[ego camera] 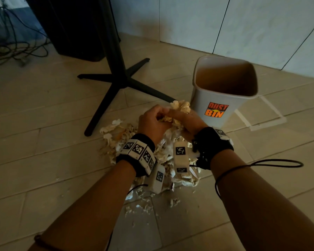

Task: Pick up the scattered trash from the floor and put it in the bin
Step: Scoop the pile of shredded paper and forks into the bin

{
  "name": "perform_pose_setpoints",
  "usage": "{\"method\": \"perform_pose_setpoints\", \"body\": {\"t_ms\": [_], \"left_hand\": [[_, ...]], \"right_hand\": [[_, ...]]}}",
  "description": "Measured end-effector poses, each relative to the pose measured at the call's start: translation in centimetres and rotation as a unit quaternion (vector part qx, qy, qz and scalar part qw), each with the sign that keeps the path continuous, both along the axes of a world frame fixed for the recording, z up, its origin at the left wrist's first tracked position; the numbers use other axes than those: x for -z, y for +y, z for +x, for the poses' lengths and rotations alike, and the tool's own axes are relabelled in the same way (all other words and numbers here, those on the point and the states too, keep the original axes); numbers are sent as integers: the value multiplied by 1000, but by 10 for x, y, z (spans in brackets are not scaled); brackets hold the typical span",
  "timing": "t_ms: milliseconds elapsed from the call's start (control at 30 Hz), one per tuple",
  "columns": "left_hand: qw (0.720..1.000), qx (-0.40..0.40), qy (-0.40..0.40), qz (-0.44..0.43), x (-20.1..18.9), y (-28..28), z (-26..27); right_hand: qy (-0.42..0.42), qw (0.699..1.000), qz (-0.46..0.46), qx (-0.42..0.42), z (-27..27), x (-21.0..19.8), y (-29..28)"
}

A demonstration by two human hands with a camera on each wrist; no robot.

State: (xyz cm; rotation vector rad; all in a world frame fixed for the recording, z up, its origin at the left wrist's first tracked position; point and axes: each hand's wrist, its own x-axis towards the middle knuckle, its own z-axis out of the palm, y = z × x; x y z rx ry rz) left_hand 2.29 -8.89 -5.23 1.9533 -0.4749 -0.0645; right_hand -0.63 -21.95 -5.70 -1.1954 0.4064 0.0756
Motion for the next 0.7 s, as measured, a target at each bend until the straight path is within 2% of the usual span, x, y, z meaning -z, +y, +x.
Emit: {"method": "perform_pose_setpoints", "body": {"t_ms": [100,200,400,567,700], "left_hand": [[1000,4,-23,12,4,0,2],[998,13,-37,53,10,8,11],[984,148,31,93,7,22,2],[989,130,30,60,24,19,-9],[992,101,69,11,33,14,-16]], "right_hand": [[-25,1000,-4,10,1,0,-4],[-14,999,-5,49,5,1,-7],[19,994,7,105,12,9,-13],[34,995,-5,91,10,11,-9],[43,994,14,97,5,11,-3]]}}
